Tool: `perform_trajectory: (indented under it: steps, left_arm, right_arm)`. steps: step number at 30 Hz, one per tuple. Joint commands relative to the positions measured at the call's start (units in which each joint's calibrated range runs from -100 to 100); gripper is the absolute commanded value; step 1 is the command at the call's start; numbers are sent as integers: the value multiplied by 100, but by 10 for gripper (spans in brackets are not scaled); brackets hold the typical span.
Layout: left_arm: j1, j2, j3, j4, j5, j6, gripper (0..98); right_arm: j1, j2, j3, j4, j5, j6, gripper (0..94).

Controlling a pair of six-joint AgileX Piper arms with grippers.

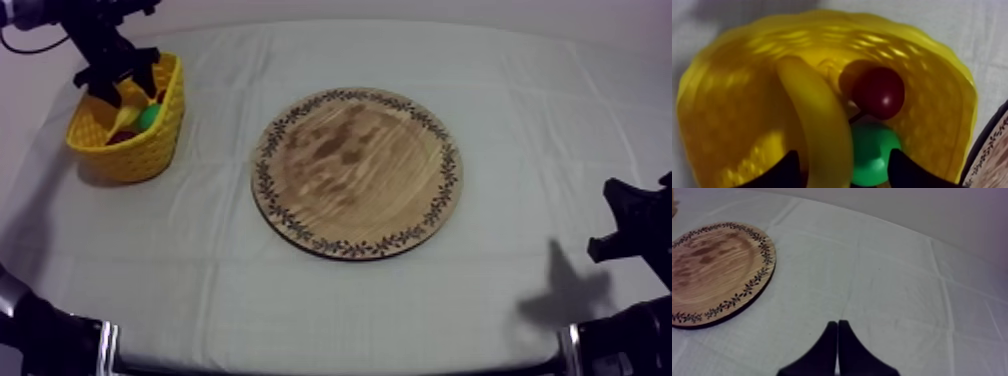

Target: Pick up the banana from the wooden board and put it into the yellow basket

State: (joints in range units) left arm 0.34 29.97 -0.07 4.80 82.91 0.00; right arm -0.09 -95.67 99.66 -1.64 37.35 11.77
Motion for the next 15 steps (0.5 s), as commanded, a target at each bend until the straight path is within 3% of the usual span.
perform_trajectory:
  steps: [1,5,15]
  left_arm:
    - [-1,-35,5,4,24,19,780]
    - [-9,-163,79,9,49,49,812]
    - [21,-856,432,30,2,135,784]
  right_arm:
    - [1,0,1,0,-1,2,3]
    - [1,0,1,0,-1,2,3]
    - [1,0,1,0,-1,2,3]
